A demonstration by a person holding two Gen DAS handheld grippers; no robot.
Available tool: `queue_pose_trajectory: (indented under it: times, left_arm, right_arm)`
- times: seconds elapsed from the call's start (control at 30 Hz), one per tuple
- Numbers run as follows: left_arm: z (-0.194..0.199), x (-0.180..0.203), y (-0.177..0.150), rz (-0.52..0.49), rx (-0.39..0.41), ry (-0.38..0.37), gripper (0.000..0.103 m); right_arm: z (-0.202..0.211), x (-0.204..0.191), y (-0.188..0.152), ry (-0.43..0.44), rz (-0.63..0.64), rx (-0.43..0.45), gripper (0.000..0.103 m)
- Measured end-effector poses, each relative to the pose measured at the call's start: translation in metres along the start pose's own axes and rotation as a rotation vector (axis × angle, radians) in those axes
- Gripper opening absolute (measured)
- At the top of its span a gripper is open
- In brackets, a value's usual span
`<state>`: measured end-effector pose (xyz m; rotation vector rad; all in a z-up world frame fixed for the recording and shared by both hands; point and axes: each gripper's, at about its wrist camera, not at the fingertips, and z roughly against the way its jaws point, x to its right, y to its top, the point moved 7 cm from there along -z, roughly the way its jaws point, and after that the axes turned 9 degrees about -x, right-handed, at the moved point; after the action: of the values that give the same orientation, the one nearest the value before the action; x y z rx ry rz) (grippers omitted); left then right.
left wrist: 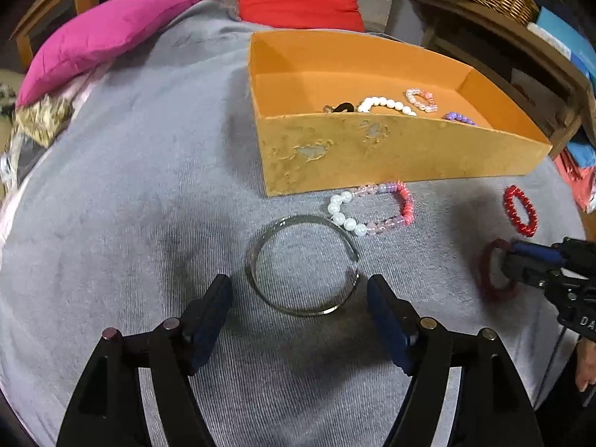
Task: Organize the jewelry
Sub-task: 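Close the left tool on the rim of the metal bangle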
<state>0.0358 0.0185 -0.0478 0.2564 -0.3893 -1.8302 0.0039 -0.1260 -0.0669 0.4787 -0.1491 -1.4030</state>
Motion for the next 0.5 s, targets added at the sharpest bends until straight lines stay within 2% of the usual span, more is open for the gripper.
queue_pose_trajectory:
  times: [0.17, 0.23, 0.5]
  left_arm:
    - [-0.002, 0.008, 0.001, -0.036, 0.016, 0.005, 0.072]
    - [-0.001, 0.011, 0.002, -0.044, 0.019, -0.012, 0.059]
    - [0.008, 0.019, 0.001, -0.072, 0.03, -0.024, 0.059]
  right_arm:
    - [0.0, 0.001, -0.001, -0.011, 0.003, 0.005, 0.023]
    - [0.0, 0.001, -0.001, -0.015, 0.002, 0.008, 0.022]
    - [0.002, 0.001, 0.0, -0.014, 0.002, 0.018, 0.017]
